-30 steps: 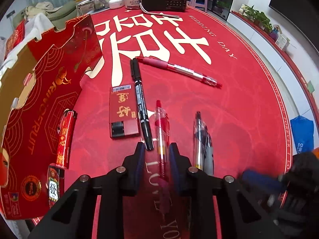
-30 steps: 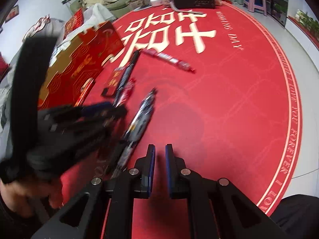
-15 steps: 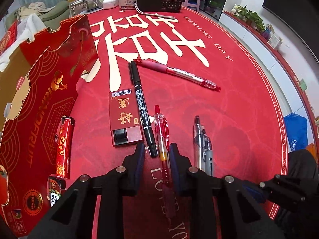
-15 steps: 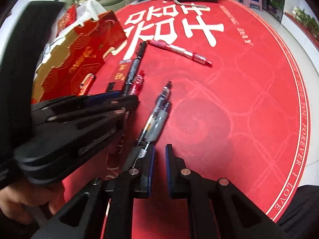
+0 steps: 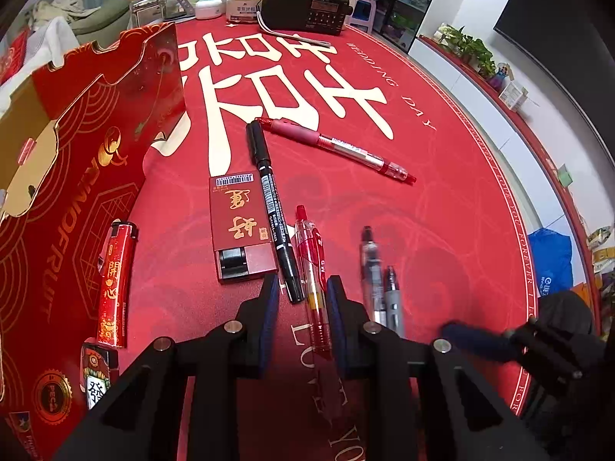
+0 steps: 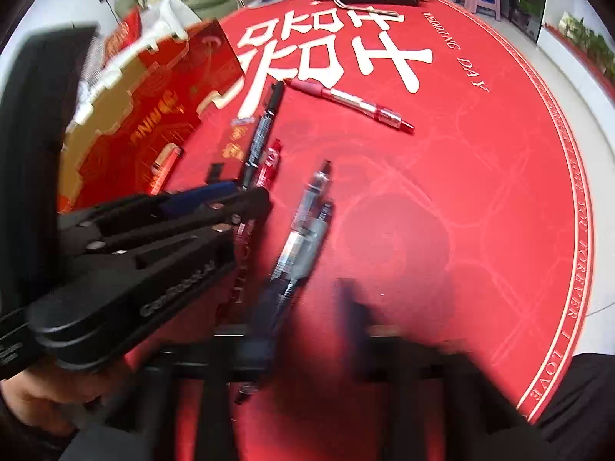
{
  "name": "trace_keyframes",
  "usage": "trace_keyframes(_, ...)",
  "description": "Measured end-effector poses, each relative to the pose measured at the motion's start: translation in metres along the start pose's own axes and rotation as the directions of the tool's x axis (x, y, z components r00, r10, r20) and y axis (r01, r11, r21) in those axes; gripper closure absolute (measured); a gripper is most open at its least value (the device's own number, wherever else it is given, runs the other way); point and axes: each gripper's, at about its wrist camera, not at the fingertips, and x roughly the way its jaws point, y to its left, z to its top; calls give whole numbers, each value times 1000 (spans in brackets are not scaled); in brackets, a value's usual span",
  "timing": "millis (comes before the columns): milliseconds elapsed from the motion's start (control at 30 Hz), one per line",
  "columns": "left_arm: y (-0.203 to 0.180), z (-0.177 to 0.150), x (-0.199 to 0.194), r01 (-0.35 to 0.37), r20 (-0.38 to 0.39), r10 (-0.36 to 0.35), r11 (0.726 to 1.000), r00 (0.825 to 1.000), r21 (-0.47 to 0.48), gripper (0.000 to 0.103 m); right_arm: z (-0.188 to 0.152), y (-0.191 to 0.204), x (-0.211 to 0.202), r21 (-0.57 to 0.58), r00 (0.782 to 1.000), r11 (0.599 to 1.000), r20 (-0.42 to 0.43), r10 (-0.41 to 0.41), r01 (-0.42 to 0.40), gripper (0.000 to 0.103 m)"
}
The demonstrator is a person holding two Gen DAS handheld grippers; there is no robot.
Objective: Organize rigid objects
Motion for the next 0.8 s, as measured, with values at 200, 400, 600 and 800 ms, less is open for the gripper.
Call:
trace_keyframes(200, 2, 0, -1, 9, 7, -9, 1000, 1000, -10, 76, 2, 2, 2, -64, 996, 994, 20, -91, 92, 47)
trace_keyframes(400, 9, 1, -1, 40, -1, -40, 998, 999, -38, 76, 2, -13, -3, -38, 997, 997, 10, -73, 74, 50)
trace_keyframes(600, -6, 0, 0, -42, 2, 42, 999, 999, 22, 76, -4, 10, 3, -150, 992, 981, 16, -122, 123, 50)
trace_keyframes(800, -12, 0, 3, -84, 7, 84, 995, 996, 51, 76, -1, 9, 6, -212, 984, 962, 81, -159, 173, 87)
